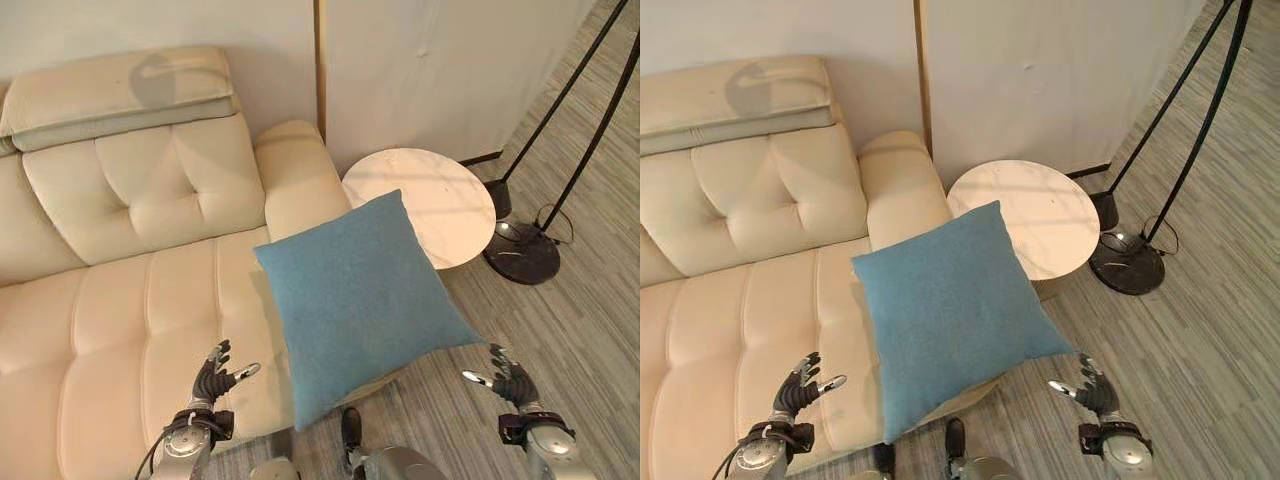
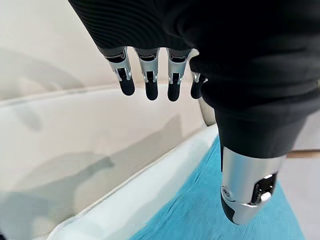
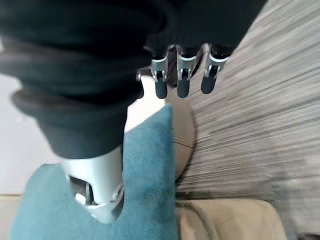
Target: Pick up all the scattered cushions and arrange them neatly on the sofa.
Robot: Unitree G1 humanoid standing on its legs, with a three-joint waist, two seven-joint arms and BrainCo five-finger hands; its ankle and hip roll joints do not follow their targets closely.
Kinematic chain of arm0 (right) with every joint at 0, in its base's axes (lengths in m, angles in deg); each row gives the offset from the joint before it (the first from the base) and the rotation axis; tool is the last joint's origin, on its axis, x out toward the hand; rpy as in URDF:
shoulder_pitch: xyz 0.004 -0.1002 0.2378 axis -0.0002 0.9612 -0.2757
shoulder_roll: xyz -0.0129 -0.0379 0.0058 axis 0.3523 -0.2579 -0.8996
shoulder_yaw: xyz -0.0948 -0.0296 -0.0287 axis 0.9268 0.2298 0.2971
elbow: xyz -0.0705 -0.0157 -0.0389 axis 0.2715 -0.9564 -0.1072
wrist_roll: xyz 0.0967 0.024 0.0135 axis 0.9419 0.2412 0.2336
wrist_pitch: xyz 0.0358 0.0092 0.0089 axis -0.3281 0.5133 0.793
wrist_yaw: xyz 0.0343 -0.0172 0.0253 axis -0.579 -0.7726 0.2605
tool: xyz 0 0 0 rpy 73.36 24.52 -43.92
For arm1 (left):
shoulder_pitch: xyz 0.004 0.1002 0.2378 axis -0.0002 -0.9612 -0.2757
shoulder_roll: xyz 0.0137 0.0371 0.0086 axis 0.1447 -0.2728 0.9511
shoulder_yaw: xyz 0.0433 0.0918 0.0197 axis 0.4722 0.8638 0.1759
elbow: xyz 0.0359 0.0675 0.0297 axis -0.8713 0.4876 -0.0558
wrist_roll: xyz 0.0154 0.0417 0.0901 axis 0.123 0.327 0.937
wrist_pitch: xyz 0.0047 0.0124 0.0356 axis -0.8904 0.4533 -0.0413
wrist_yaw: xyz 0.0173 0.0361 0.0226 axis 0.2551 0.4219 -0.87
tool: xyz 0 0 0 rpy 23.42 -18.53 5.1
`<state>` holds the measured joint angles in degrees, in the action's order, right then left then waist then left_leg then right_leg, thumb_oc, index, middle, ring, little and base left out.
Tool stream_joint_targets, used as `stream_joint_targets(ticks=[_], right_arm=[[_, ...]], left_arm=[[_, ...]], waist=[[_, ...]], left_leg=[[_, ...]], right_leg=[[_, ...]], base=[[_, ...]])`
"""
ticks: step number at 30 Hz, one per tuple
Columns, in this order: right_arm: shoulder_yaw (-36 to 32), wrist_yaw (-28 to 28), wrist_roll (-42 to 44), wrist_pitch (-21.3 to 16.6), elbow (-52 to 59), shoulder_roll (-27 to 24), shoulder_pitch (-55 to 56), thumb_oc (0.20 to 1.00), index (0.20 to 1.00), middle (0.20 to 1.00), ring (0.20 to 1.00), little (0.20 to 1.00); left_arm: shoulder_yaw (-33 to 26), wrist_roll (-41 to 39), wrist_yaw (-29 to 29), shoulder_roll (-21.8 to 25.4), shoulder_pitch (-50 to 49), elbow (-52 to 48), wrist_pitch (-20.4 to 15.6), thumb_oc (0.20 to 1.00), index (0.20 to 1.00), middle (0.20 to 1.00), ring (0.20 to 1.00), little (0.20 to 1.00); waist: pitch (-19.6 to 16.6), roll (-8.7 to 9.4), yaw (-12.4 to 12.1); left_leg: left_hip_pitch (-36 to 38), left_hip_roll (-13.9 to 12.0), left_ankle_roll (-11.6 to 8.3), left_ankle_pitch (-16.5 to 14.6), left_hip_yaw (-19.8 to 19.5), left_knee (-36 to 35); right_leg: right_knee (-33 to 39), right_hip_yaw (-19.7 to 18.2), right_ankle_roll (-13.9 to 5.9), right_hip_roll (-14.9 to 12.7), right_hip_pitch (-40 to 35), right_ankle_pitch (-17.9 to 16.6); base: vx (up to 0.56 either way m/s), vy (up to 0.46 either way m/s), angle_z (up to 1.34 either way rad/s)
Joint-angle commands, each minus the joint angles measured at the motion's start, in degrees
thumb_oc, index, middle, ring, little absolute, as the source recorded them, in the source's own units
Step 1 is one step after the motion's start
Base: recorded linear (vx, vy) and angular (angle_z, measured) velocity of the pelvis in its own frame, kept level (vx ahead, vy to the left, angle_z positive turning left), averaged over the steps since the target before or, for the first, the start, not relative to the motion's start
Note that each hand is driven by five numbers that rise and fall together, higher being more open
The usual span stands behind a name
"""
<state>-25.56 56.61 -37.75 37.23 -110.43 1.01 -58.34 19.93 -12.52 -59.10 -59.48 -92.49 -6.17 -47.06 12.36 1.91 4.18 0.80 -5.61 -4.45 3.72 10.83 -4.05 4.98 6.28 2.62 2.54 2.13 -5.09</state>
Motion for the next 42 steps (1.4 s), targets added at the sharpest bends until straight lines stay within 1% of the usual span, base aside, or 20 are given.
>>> stream_joint_targets(ticks=[1,6,11,15,16,17,20,22,24,26,27,29,30,31,32,33,35,38,41,42], right_arm=[[-1.49,-1.13,-1.22,-2.34,4.44,-2.37,-1.11,1.0,1.0,1.0,1.0,1.0],[0.28,-0.66,-2.41,-2.72,8.35,-6.04,-4.85,1.0,1.0,1.0,1.0,1.0],[4.41,-1.23,-3.62,-1.52,7.09,-12.03,-12.78,1.0,1.0,1.0,1.0,1.0],[8.98,-2.28,-4.02,0.04,0.69,-15.81,-21.52,1.0,1.0,1.0,1.0,1.0],[9.13,-2.3,-3.99,-0.05,0.47,-15.84,-21.8,1.0,1.0,1.0,1.0,1.0],[11.55,-3.03,-3.9,0.67,-3.42,-17.19,-27.03,1.0,1.0,1.0,1.0,1.0],[16.23,-4.29,-2.6,1.49,-10.36,-18.16,-37.3,1.0,1.0,1.0,1.0,1.0],[19.52,-4.88,-1.76,1.67,-14.86,-17.15,-43.29,1.0,1.0,1.0,1.0,1.0],[25.52,-5.43,-1.49,1.94,-19.81,-15.07,-53.23,1.0,1.0,1.0,1.0,1.0],[29.09,-5.59,-2.1,1.94,-20.42,-12.89,-57.34,1.0,1.0,1.0,1.0,1.0],[29.1,-5.59,-2.1,1.93,-20.45,-12.89,-57.41,1.0,1.0,1.0,1.0,1.0],[30.63,-6.09,-2.38,2.04,-19.41,-9.72,-58.58,1.0,1.0,1.0,1.0,1.0],[30.98,-6.3,-2.04,1.81,-18.84,-7.9,-58.6,0.856,0.856,0.856,0.856,0.856],[30.88,-6.64,-1.77,1.48,-18.14,-6.73,-58.3,0.2,0.2,0.2,0.2,0.2],[29.83,-6.59,0.1,0.42,-14.1,-3.72,-55.77,0.2,0.2,0.2,0.2,0.2],[29.79,-6.59,0.08,0.45,-14.06,-3.72,-55.75,0.2,0.2,0.2,0.2,0.2],[27.53,-7.91,2.89,-2.47,-9.17,-1.62,-51.74,0.2,0.2,0.2,0.2,0.2],[25.11,-6.61,5.52,-4.04,-2.64,-0.77,-47.31,0.2,0.2,0.2,0.2,0.2],[20.83,-4.86,8.59,-6.63,7.61,0.24,-39.97,0.2,0.2,0.2,0.2,0.2],[20.83,-4.86,8.59,-6.63,7.62,0.24,-39.96,0.2,0.2,0.2,0.2,0.2]], left_arm=[[-2.36,-0.36,0.16,2.33,-0.73,-0.88,-1.99,1.0,1.0,1.0,1.0,1.0],[-3.4,-3.27,-1.01,2.26,0.45,-0.79,-2.46,1.0,1.0,1.0,1.0,1.0],[-1.29,-7.31,-2.15,2.02,4.31,1.37,-2.64,1.0,1.0,1.0,1.0,1.0],[2.26,-10.15,-3.08,2.0,8.73,2.77,-3.23,1.0,1.0,1.0,1.0,1.0],[2.18,-10.16,-3.08,1.96,8.85,2.85,-3.26,1.0,1.0,1.0,1.0,1.0],[4.48,-11.55,-3.42,1.45,10.88,2.94,-3.74,1.0,1.0,1.0,1.0,1.0],[8.4,-13.98,-4.33,0.36,15.48,4.09,-4.61,1.0,1.0,1.0,1.0,1.0],[10.87,-14.42,-4.7,-0.63,19.37,5.4,-4.9,1.0,1.0,1.0,1.0,1.0],[15.63,-14.38,-5.8,-2.44,28.51,8.19,-5.21,1.0,1.0,1.0,1.0,1.0],[18.98,-14.34,-6.43,-4.17,34.21,9.39,-5.26,1.0,1.0,1.0,1.0,1.0],[18.96,-14.35,-6.42,-4.17,34.28,9.43,-5.27,1.0,1.0,1.0,1.0,1.0],[21.04,-14.63,-7.18,-6.2,38.32,9.94,-5.34,1.0,1.0,1.0,1.0,1.0],[21.84,-14.56,-7.64,-7.29,40.43,10.21,-5.45,1.0,1.0,1.0,1.0,1.0],[22.02,-14.6,-8.01,-7.96,41.63,10.41,-5.56,1.0,1.0,1.0,1.0,1.0],[21.58,-15.13,-8.98,-8.4,42.46,8.62,-6.21,0.2,0.2,0.2,0.2,0.2],[21.6,-15.13,-8.99,-8.38,42.46,8.62,-6.21,0.2,0.2,0.2,0.2,0.2],[20.95,-14.75,-10.02,-8.0,43.36,7.1,-6.96,0.2,0.2,0.2,0.2,0.2],[18.75,-14.7,-10.2,-6.89,41.46,4.38,-7.27,0.2,0.2,0.2,0.2,0.2],[16.02,-15.32,-9.69,-6.21,36.98,-2.7,-7.96,0.2,0.2,0.2,0.2,0.2],[16.02,-15.32,-9.69,-6.2,36.98,-2.7,-7.96,0.2,0.2,0.2,0.2,0.2]], waist=[[-1.79,1.98,-0.32],[-2.06,2.4,-1.48],[-1.16,2.68,-2.42],[1.35,2.4,-3.04],[1.26,2.37,-2.91],[2.72,2.15,-3.27],[4.33,1.68,-3.61],[5.04,1.52,-3.56],[7.19,1.37,-3.29],[8.34,1.29,-2.99],[8.24,1.31,-2.94],[8.98,1.08,-2.56],[9.23,1.03,-2.32],[9.31,0.89,-2.11],[9.38,0.63,-1.77],[9.22,0.67,-1.77],[8.93,0.53,-0.83],[8.16,0.57,-0.37],[7.02,0.46,-0.07],[6.97,0.46,-0.07]], left_leg=[[2.1,0.12,-1.06,-5.37,-0.95,3.93],[3.17,0.18,-1.0,-5.29,-1.19,2.63],[2.6,0.25,-1.12,-4.6,-1.5,1.76],[-1.0,0.34,-1.37,-3.44,-2.07,1.75],[-1.28,0.34,-1.36,-3.44,-2.12,1.84],[-3.73,0.47,-1.4,-2.83,-2.4,2.14],[-7.81,0.53,-1.46,-1.9,-2.32,2.78],[-9.52,0.45,-1.59,-1.34,-1.94,2.79],[-11.83,0.23,-1.84,-0.59,-1.42,2.93],[-13.13,0.22,-2.01,-0.1,-1.61,3.03],[-13.36,0.26,-1.99,0.02,-1.64,3.03],[-13.79,0.14,-2.11,0.41,-1.62,2.8],[-13.82,0.18,-2.13,0.51,-1.69,2.62],[-13.66,0.13,-2.18,0.61,-1.64,2.41],[-12.93,0.15,-2.29,0.51,-1.34,2.03],[-13.17,0.19,-2.27,0.65,-1.34,2.02],[-11.77,0.2,-2.29,0.12,-0.88,1.55],[-10.25,0.12,-2.18,-0.55,-0.35,1.54],[-8.22,0.2,-1.78,-1.57,0.28,1.58],[-8.27,0.2,-1.77,-1.56,0.28,1.58]], right_leg=[[-2.03,2.97,-7.84,-4.79,-3.33,7.79],[-0.71,2.92,-8.06,-4.51,-4.2,7.47],[-0.55,3.25,-8.14,-4.37,-3.55,7.42],[-1.65,3.59,-8.02,-4.5,0.92,6.97],[-1.78,3.62,-8.01,-4.51,1.19,7.01],[-3.02,3.81,-7.9,-4.72,4.02,6.64],[-5.18,3.72,-7.74,-5.22,9.01,6.04],[-6.04,3.58,-7.72,-5.28,11.12,5.82],[-6.94,3.6,-7.93,-5.49,13.71,5.47],[-7.29,3.73,-8.06,-5.43,15.03,5.34],[-7.23,3.75,-8.05,-5.46,15.22,5.22],[-7.35,3.77,-8.09,-5.5,15.82,5.17],[-7.36,3.66,-8.14,-5.49,15.89,5.11],[-7.3,3.75,-8.19,-5.57,15.81,5.08],[-6.96,3.57,-8.28,-5.54,15.21,5.11],[-6.87,3.57,-8.28,-5.56,15.41,4.95],[-6.27,3.15,-8.47,-5.41,14.33,4.84],[-5.52,2.88,-8.57,-5.3,13.12,4.69],[-4.72,2.6,-8.81,-5.56,11.23,4.45],[-4.71,2.6,-8.81,-5.57,11.27,4.44]], base=[[0.05,-0.002,-0.13],[0.02,-0.031,-0.03],[-0.02,-0.054,0.01],[-0.12,-0.057,0.07],[-0.21,-0.097,0.04],[-0.17,-0.057,0.1],[-0.15,-0.048,0.08],[-0.07,-0.041,-0.08],[-0.09,-0.063,-0.19],[-0.06,-0.047,-0.15],[-0.03,-0.021,-0.1],[0.0,0.0,0.0],[0.0,0.0,0.0],[0.02,0.014,-0.09],[0.02,0.02,-0.1],[0.03,0.037,-0.03],[0.01,0.051,-0.01],[0.0,0.062,-0.03],[-0.01,0.068,-0.01],[0.0,0.079,-0.06]])
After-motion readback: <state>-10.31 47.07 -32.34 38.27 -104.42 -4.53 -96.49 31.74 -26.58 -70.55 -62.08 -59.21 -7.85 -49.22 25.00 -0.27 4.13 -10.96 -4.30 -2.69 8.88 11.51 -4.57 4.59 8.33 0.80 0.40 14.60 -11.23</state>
